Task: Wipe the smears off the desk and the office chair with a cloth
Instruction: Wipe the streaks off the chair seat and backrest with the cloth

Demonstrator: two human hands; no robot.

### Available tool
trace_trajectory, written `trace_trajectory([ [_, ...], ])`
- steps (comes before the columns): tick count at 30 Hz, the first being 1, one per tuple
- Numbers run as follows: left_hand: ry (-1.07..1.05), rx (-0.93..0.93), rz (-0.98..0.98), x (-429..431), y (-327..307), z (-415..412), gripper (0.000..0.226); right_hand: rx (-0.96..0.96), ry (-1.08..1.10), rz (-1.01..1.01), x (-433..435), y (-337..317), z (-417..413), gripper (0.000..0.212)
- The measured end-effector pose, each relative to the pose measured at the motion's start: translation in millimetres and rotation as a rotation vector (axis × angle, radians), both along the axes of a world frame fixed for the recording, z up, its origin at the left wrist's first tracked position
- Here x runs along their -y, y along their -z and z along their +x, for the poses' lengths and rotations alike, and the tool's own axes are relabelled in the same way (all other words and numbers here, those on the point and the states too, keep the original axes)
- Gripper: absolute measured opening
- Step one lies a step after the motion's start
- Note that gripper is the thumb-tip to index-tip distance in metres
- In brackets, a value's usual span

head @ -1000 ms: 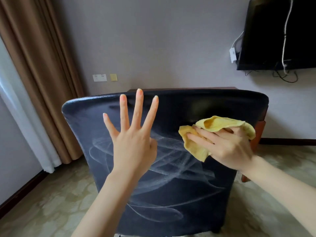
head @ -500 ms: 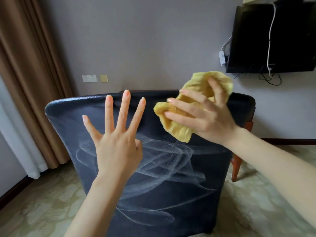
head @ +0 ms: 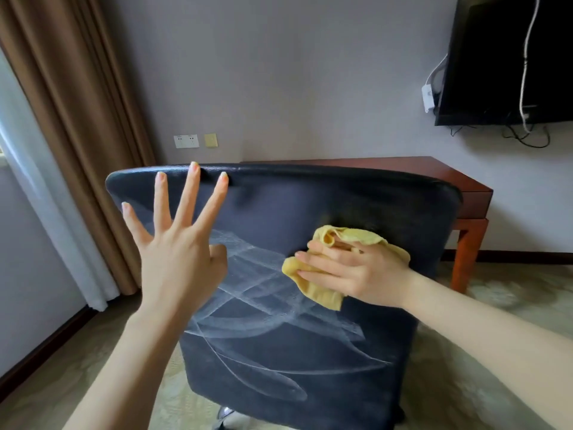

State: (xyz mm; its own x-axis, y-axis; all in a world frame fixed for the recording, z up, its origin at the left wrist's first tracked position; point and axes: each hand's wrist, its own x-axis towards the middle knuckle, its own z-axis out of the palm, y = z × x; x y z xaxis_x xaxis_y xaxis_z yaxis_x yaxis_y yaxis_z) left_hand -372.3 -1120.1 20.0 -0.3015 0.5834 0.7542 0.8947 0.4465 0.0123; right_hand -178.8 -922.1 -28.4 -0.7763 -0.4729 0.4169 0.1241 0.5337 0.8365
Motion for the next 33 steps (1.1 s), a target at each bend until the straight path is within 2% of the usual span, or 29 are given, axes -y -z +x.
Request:
trace_trajectory([
  [3, 0.030, 0.053, 0.022, 1, 3, 7, 0.101, 0.086, 0.043, 0.052, -3, 3, 25, 0.039],
  [6, 0.123, 0.034, 0.042, -5, 10, 16, 0.102, 0.076, 0.078, 0.076, -9, -5, 53, 0.041],
  [12, 0.246, 0.027, 0.034, -21, 20, 31, 0.103, -0.111, 0.044, 0.100, -8, -46, 68, 0.034],
  [18, 0.199, -0.002, 0.015, -24, 20, 25, 0.104, -0.268, -0.066, 0.112, 4, -76, 36, 0.034],
  [23, 0.151, -0.016, 0.047, -29, 24, 27, 0.104, -0.348, -0.074, 0.064, 13, -65, 1, 0.035],
  [25, 0.129, -0.016, 0.052, -30, 24, 27, 0.105, -0.328, -0.058, 0.052, 13, -52, -8, 0.034],
  [29, 0.095, -0.028, 0.025, -30, 25, 26, 0.106, -0.169, -0.031, -0.034, 9, -14, -9, 0.031],
  [33, 0.075, -0.069, -0.018, -28, 23, 25, 0.107, 0.095, 0.111, 0.090, -4, 24, 19, 0.039],
])
